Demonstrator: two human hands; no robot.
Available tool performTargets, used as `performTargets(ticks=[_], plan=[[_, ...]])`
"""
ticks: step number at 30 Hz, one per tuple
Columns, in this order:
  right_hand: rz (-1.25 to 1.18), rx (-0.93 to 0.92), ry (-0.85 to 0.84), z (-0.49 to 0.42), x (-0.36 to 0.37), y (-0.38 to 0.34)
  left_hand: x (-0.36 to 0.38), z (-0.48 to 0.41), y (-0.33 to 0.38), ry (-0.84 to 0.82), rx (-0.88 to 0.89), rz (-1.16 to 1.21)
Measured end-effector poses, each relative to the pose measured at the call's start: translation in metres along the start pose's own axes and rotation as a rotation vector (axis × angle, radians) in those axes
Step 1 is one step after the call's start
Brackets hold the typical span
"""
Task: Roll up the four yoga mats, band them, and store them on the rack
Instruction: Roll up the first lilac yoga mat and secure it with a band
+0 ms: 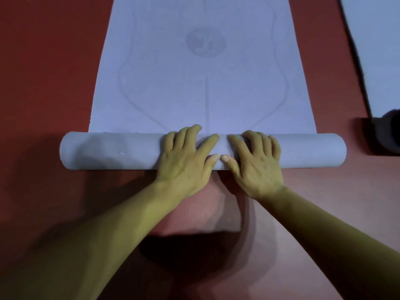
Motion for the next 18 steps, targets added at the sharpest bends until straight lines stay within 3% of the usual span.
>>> performTargets(ticks=[3, 9, 15, 18], plan=[[0.029, -0.002, -0.049, -0.010, -0.002, -0.001, 0.006, -0.003, -0.005, -0.047, 0.085, -0.063], [-0.002, 0.047, -0.248, -0.035, -0.018, -0.007, 0.007, -0.036, -0.025, -0.252, 0.068, -0.048], [0.022, 0.041, -0.115, -0.033, -0.003, -0.005, 0.013, -0.046, -0.033, -0.256, 0.100, -0.041], [0.026, 0.013, -0.101, -0.037, 0.001, -0.002, 0.007, -0.047, -0.034, -0.146, 0.116, -0.024]])
Point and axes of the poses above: each hand's wrist, its own z-axis away from the middle knuckle, its own x-axis out of the palm, y = z × x, the point moved 3 cm from there along -z, towards the middle knuckle, and after that the axes turned 13 degrees about x, right-handed, at the moved point
